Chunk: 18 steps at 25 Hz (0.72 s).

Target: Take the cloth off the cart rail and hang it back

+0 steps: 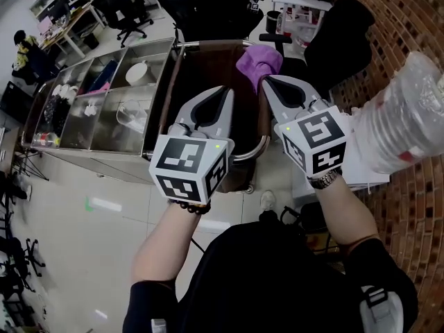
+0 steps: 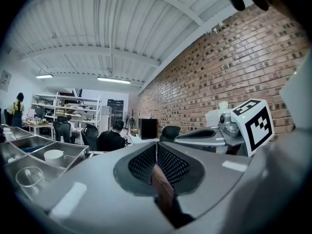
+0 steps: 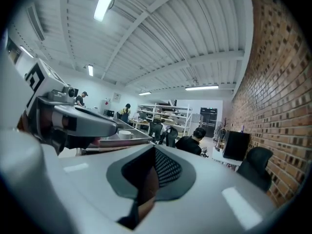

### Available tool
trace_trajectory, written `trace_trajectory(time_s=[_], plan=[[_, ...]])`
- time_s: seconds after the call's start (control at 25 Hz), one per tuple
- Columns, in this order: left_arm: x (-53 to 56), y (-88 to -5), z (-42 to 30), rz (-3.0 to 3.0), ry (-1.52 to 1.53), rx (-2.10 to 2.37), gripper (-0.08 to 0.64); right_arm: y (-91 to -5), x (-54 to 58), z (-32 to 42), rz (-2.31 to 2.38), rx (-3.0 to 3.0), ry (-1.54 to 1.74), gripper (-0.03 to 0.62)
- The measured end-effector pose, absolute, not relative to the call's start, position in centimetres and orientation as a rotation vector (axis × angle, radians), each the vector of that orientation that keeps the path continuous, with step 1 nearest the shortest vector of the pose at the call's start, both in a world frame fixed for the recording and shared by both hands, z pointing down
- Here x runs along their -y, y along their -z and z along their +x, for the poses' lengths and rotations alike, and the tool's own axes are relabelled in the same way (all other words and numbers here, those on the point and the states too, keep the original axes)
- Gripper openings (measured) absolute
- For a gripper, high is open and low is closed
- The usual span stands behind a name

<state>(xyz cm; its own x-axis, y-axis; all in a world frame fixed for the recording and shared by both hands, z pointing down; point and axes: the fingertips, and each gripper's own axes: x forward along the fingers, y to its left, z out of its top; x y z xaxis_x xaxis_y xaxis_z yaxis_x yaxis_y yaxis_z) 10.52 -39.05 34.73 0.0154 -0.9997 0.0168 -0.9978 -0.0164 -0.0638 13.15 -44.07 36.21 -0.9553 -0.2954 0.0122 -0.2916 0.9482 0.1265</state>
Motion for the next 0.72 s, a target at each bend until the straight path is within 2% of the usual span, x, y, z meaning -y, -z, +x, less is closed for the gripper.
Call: trace_trajectory(time_s=[0.4,0.72], plan=[[29.8,-34.2,13.3,-2.253,0.034,-2.106,-0.003,-34.5,33.7,16.4,0.532,3.082,0.265,0.000],[27.9,-33.5,16.2,-2.190,0.058,-2.054,-0.003,-32.7,30.9,19.0,0.535,3.130,0.324,0.000]])
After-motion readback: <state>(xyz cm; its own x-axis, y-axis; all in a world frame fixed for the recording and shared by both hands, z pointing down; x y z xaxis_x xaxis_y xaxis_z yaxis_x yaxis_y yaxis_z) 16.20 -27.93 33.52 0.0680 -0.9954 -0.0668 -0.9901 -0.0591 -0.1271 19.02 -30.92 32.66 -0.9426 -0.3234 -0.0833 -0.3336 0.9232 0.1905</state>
